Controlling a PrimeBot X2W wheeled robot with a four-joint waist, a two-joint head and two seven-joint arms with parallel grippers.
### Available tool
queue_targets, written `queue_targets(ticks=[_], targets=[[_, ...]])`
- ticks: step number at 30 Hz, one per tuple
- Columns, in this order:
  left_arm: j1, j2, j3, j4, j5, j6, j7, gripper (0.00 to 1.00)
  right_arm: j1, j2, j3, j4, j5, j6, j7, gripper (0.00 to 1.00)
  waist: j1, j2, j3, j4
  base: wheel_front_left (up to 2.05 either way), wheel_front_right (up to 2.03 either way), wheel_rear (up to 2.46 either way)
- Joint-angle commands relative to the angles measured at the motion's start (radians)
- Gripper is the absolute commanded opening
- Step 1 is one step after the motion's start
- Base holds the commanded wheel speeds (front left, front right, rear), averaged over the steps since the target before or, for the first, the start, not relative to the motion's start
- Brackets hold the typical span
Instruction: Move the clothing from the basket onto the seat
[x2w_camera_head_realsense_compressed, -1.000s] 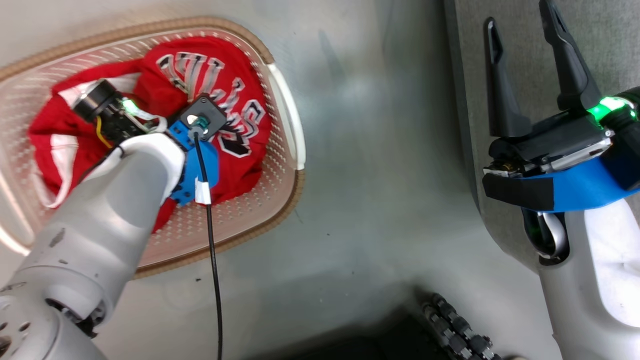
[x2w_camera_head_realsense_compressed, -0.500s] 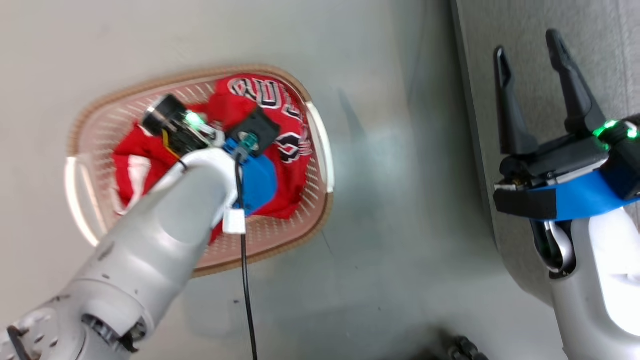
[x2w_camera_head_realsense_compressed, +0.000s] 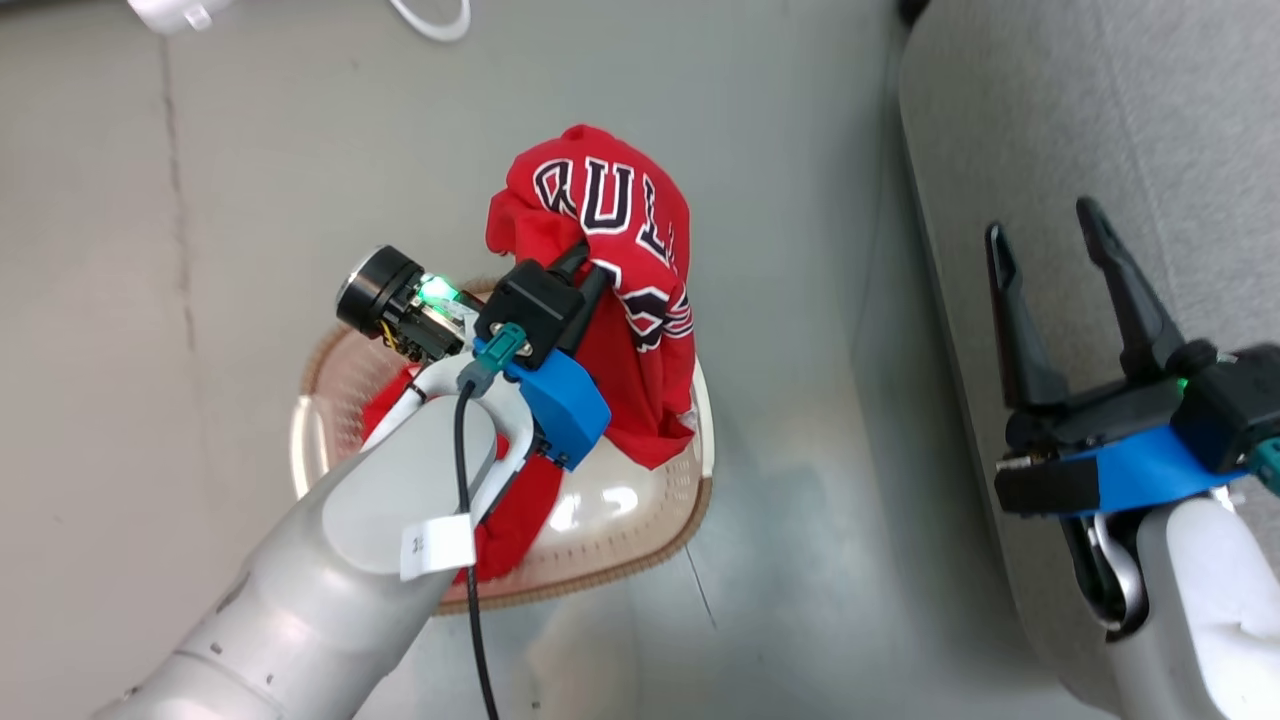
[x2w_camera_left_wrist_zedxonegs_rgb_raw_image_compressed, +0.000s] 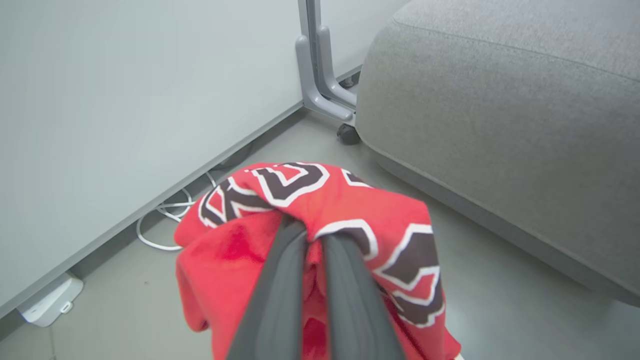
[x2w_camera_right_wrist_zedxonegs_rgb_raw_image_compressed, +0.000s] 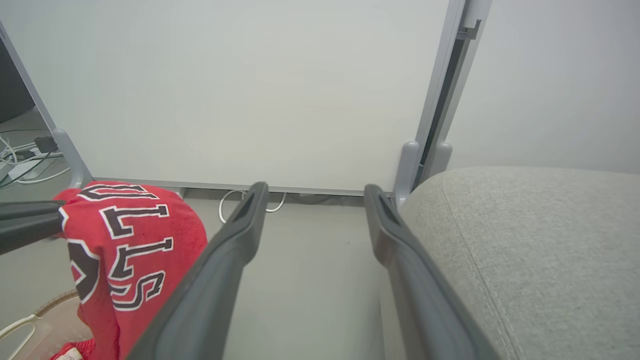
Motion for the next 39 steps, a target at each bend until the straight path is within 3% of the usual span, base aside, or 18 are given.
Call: queue_targets(ticks=[1, 11, 21, 39], targets=[[0.019, 0.0, 0.02, -0.025, 0.009, 0.005, -0.005, 0.0, 0.019, 0.001, -0.003, 0.007, -0.003, 0.0, -0.003, 1.0, 0.0001, 0.0, -0.08, 0.024, 0.0, 0.0, 0.0], [0.118, -0.009, 0.159, -0.193, 0.078, -0.011, -0.005, 0.0, 0.12, 0.02, -0.005, 0.042, -0.013, 0.0, -0.003, 1.0, 0.0001, 0.0, -0.261, 0.031, 0.0, 0.0, 0.0], [0.142, -0.059, 0.203, -0.274, 0.12, -0.04, -0.005, 0.0, 0.202, 0.026, 0.0, 0.063, -0.014, 0.0, -0.003, 1.0, 0.0001, 0.0, -0.392, 0.029, 0.0, 0.0, 0.0], [0.159, -0.08, 0.213, -0.252, 0.145, -0.069, -0.005, 0.0, 0.219, 0.024, 0.061, 0.036, -0.016, 0.0, -0.003, 1.0, 0.0001, 0.0, -0.443, 0.033, 0.0, 0.0, 0.0]])
